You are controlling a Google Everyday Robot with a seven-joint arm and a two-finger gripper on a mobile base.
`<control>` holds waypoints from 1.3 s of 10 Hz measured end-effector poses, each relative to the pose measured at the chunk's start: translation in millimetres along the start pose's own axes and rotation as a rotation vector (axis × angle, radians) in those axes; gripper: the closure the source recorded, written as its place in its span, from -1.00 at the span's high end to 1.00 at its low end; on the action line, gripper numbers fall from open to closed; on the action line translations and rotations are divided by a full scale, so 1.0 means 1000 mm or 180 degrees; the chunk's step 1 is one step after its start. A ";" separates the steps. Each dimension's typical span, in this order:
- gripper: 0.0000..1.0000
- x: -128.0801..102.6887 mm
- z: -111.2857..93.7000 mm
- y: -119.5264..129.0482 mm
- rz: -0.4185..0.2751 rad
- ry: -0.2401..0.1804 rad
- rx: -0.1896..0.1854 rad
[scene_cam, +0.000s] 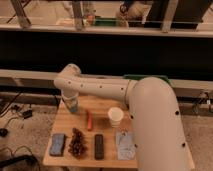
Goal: Stack cups into tray
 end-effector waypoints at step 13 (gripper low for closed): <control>0.39 -0.001 0.001 0.000 0.0000 -0.0004 -0.0004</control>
